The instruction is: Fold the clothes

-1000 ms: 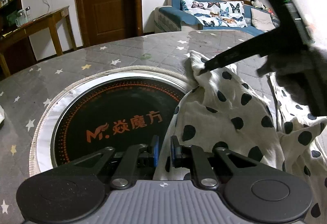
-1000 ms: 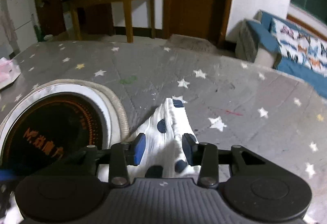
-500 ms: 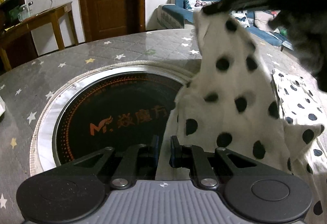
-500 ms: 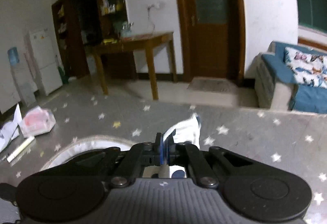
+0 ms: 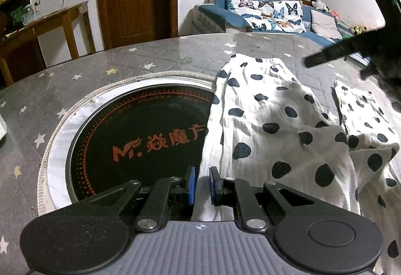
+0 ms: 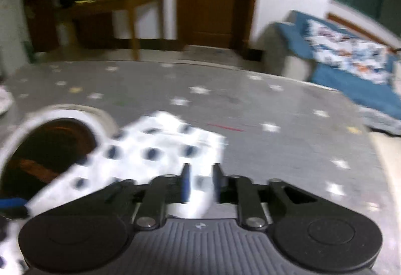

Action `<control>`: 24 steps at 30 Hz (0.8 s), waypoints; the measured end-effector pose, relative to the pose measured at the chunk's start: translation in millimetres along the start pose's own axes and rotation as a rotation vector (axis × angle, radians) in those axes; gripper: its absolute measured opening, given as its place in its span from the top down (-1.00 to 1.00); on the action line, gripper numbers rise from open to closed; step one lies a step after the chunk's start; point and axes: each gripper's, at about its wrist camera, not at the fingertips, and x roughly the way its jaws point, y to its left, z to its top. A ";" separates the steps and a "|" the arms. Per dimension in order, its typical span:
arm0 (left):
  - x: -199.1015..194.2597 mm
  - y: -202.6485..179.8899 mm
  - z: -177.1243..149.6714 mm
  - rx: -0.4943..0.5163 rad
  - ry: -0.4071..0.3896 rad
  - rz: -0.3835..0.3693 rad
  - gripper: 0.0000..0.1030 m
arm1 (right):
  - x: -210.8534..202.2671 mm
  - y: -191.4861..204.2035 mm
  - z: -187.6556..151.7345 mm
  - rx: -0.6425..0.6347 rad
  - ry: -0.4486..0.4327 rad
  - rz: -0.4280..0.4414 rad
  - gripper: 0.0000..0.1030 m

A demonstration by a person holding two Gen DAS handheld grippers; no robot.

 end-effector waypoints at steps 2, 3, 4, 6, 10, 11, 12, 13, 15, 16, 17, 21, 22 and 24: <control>0.4 -0.3 -0.5 0.007 0.006 0.001 0.64 | 10.4 12.6 3.6 -0.025 0.008 0.045 0.28; 1.0 -0.8 -1.0 0.013 0.010 0.002 0.56 | 17.7 20.3 5.0 -0.038 0.013 0.064 0.27; 1.3 -1.4 -1.7 0.019 0.012 0.004 0.51 | 25.6 27.8 7.1 -0.040 0.020 0.080 0.26; 1.4 -2.9 -2.8 0.033 0.011 0.003 0.47 | 38.0 37.1 13.6 -0.022 0.035 0.101 0.26; 0.9 -3.8 -4.5 0.049 0.006 -0.011 0.47 | 63.5 45.3 31.5 0.013 0.065 0.128 0.19; 0.9 -3.5 -4.7 0.050 0.005 -0.015 0.48 | 69.9 47.4 36.0 0.022 0.073 0.135 0.19; 1.0 -3.0 -4.8 0.050 0.004 -0.021 0.49 | 75.5 49.3 39.2 0.022 0.082 0.129 0.19; 1.1 -2.5 -5.0 0.049 0.004 -0.026 0.49 | 80.2 51.4 40.9 0.015 0.091 0.110 0.19; 1.1 -2.1 -5.2 0.050 0.003 -0.036 0.50 | 89.7 58.4 43.7 -0.003 0.093 0.072 0.21; 1.0 -2.5 -5.4 0.052 0.001 -0.041 0.52 | 93.2 62.1 45.3 -0.009 0.088 0.062 0.33; 0.8 -3.0 -5.6 0.054 0.000 -0.048 0.62 | 95.5 63.9 47.2 -0.006 0.083 0.061 0.58; 0.0 -3.0 -7.1 0.054 -0.007 -0.060 0.92 | 106.4 76.0 59.0 0.000 0.075 0.080 0.89; -1.0 -1.2 -7.4 0.047 -0.009 -0.051 0.94 | 108.4 79.9 62.1 -0.003 0.072 0.088 0.90; -3.8 3.6 -8.0 0.028 -0.015 -0.024 0.96 | 110.2 94.8 72.1 -0.022 0.046 0.128 0.91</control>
